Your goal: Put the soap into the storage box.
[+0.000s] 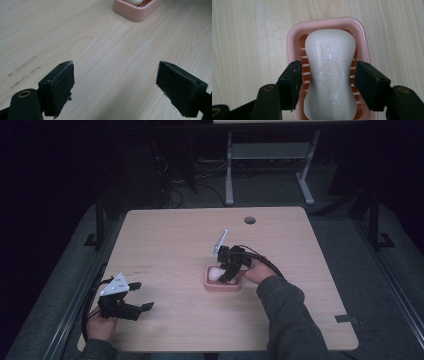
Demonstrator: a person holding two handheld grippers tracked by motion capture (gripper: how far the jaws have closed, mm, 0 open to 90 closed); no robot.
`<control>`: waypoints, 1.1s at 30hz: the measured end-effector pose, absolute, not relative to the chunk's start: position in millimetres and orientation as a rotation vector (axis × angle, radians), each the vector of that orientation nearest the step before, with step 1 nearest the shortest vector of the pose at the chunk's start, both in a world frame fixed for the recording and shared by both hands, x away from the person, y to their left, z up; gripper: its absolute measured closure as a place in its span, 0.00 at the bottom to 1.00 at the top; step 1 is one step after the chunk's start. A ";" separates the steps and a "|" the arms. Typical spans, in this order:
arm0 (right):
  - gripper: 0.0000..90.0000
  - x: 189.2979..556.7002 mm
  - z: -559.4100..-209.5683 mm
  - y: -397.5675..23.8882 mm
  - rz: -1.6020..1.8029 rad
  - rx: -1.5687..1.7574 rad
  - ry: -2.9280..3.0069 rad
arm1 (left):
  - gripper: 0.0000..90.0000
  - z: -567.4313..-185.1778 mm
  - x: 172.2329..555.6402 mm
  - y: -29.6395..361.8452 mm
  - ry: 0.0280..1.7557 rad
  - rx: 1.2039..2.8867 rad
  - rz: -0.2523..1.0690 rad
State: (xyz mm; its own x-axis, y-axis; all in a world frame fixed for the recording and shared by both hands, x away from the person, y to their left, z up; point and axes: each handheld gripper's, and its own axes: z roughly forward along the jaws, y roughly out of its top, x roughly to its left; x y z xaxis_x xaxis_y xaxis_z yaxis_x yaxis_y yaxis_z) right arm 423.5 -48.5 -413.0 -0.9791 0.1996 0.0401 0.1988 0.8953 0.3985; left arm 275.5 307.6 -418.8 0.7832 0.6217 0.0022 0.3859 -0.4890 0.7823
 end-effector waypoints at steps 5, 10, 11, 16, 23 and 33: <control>0.39 421.1 -406.8 -51.9 0.680 0.331 3.041 | 0.16 -418.9 275.5 307.3 0.748 2.144 0.360; 0.37 419.0 -403.4 -54.7 0.684 0.347 3.035 | 0.16 -418.8 275.3 307.4 0.747 2.145 0.362; 0.37 417.9 -402.1 -57.1 0.694 0.345 3.027 | 0.16 -418.8 275.3 307.3 0.747 2.143 0.361; 0.36 415.1 -401.0 -64.3 0.713 0.358 3.013 | 0.16 -418.9 275.4 307.3 0.749 2.145 0.360; 0.34 410.9 -397.3 -74.6 0.733 0.384 2.991 | 0.16 -419.1 275.4 307.0 0.748 2.146 0.360; 0.34 404.8 -392.0 -85.8 0.735 0.401 2.986 | 0.16 -419.2 275.4 306.9 0.748 2.149 0.362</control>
State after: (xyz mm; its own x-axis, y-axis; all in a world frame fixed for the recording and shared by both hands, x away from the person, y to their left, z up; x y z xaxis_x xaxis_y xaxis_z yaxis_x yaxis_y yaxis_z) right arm 404.8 -85.8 -392.0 -0.9658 0.2584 0.0225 0.2393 0.8544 0.4612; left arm 275.4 306.9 -419.2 0.7829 0.6222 0.0036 0.3885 -0.4933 0.7783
